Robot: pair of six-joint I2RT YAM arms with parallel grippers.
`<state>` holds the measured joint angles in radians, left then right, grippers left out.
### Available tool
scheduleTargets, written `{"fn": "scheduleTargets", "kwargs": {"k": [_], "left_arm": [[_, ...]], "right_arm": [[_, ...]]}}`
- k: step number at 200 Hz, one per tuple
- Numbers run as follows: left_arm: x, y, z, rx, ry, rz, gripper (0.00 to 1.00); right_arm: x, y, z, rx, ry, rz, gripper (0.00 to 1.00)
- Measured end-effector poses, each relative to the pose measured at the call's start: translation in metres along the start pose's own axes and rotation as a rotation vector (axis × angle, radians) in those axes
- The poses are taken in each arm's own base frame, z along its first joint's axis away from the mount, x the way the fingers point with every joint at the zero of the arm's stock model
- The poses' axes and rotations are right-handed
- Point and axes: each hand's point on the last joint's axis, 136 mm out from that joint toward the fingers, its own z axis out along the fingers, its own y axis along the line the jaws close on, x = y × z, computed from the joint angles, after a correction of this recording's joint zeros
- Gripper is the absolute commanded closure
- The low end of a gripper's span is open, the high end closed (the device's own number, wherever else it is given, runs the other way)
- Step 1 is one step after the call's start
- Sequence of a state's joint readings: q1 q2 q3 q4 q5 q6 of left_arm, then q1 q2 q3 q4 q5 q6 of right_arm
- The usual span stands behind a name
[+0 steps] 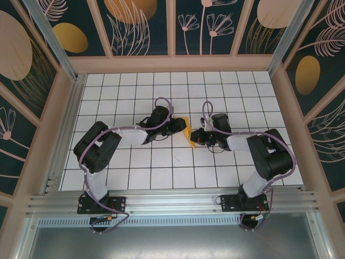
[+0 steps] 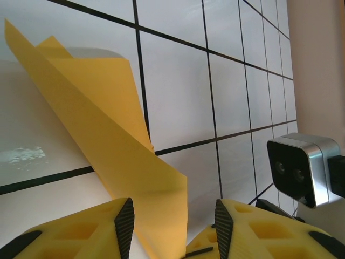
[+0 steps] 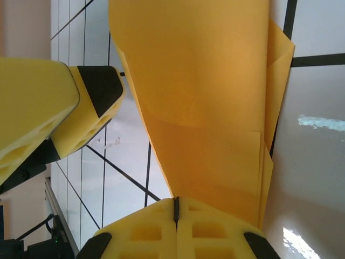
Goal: Fold a paper plane with a square sheet of paper (pick it up from the middle)
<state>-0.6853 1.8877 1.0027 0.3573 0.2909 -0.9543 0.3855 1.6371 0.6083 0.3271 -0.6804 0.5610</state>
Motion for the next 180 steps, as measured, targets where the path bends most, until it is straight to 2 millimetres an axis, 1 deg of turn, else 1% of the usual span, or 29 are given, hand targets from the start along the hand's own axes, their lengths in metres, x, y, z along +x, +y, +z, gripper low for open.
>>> {"fn": "scheduleTargets", "kwargs": {"k": [27,54,75,114,137,162,180], "left_arm": [[0.000,0.003,0.000,-0.011,0.000,0.006,0.55],[0.002,0.001,0.000,-0.005,0.008,0.009,0.55],[0.002,0.000,0.000,0.001,0.014,0.010,0.55],[0.002,-0.002,0.000,0.004,0.013,0.028,0.55],[0.002,-0.001,0.000,0.004,0.013,0.034,0.54],[0.002,-0.001,0.000,0.003,0.013,0.036,0.54],[0.001,-0.001,0.000,0.002,0.010,0.037,0.54]], "right_arm": [[-0.003,0.004,0.000,-0.006,-0.002,0.020,1.00],[-0.004,0.003,0.002,-0.007,-0.004,0.054,1.00],[-0.005,-0.001,0.004,-0.014,-0.002,0.092,1.00],[-0.003,-0.013,0.009,-0.008,0.021,0.160,1.00],[-0.005,-0.017,0.007,-0.016,0.023,0.196,1.00],[-0.010,-0.014,0.004,-0.047,0.019,0.216,1.00],[-0.010,-0.010,0.003,-0.070,0.027,0.224,1.00]]}}
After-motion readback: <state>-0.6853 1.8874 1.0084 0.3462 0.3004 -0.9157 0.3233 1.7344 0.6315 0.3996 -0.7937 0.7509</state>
